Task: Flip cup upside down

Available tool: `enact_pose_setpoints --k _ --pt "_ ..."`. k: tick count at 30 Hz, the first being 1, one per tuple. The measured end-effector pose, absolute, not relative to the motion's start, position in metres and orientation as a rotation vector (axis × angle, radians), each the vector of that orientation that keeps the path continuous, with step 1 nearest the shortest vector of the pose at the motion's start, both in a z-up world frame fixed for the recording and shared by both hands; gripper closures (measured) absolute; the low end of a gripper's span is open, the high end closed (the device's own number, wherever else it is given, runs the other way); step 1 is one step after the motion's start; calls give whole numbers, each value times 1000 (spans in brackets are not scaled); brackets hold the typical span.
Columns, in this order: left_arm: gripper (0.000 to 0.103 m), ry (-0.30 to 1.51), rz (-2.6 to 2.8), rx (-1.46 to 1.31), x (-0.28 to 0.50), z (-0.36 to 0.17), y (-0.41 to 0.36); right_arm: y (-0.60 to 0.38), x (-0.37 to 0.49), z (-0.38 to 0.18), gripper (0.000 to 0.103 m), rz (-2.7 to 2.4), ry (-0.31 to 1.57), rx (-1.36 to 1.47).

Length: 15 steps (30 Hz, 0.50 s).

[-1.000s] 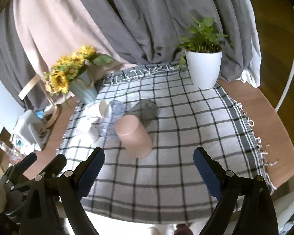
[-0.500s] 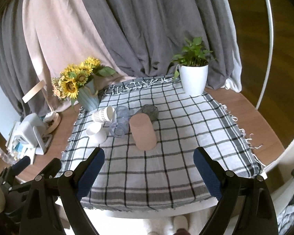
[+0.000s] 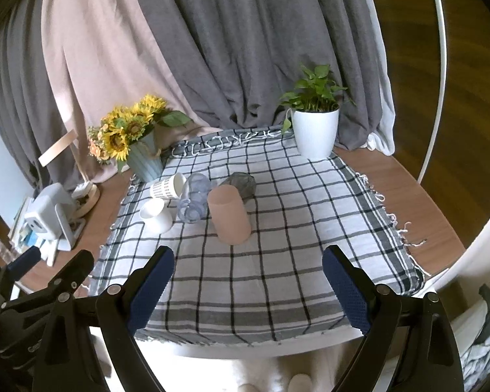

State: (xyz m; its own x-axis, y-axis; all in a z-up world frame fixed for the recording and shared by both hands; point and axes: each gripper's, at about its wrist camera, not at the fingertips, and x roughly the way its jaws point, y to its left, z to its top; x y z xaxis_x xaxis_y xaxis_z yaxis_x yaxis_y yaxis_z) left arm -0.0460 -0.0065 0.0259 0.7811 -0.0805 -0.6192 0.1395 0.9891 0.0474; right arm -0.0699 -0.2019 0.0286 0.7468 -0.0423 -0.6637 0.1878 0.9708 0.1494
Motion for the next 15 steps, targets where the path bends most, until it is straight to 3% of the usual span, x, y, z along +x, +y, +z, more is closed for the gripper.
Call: enact_pose_setpoints --k 15 --pt "0 657 -117 94 -49 30 -12 -208 -71 31 11 -121 717 214"
